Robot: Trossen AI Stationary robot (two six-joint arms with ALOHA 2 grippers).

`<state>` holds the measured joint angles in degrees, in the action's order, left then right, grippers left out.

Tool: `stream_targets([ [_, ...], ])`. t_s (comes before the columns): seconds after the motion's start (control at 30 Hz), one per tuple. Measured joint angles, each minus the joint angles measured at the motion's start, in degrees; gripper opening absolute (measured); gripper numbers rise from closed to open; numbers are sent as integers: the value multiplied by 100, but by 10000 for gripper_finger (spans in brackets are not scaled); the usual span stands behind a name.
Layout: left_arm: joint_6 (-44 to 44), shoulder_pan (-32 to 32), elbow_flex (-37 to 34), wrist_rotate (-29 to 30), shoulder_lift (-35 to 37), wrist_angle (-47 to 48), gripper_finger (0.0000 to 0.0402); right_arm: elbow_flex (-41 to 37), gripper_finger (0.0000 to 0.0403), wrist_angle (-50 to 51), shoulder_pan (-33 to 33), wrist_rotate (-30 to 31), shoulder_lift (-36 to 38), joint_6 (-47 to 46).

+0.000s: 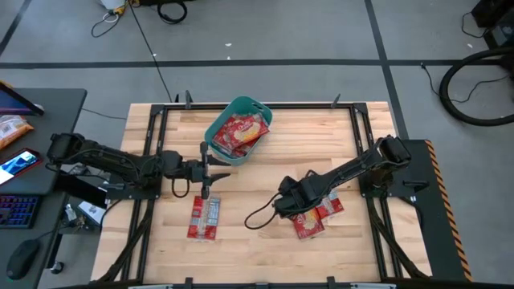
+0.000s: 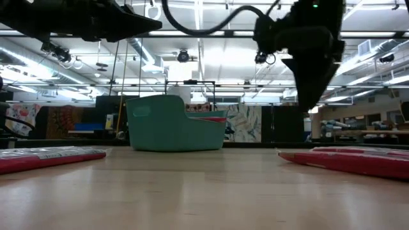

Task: Sort popcorn bags into baskets
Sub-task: Put the red popcorn bag into the blue bin

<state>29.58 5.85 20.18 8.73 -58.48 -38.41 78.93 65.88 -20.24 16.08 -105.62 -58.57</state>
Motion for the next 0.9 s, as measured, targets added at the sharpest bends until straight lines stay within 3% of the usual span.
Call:
stream_targets([
  [0.23, -47, -7, 0, -1, 0, 4, 142, -478, 221, 177, -106, -100, 0, -771],
  [0.37, -127, -7, 0, -2, 0, 11, 142, -840, 221, 201, -127, -543, 0, -935],
  [0.53, -131, -7, 0, 0, 0, 13, 142, -882, 219, -11, -267, -774, 0, -897],
  [0.73, -223, -7, 0, 0, 0, 47, 142, -878, 213, -341, -564, -1797, 0, -525],
  [0.9, -237, -7, 0, 0, 0, 53, 142, -939, 208, -1036, -944, -1571, -13, 41],
])
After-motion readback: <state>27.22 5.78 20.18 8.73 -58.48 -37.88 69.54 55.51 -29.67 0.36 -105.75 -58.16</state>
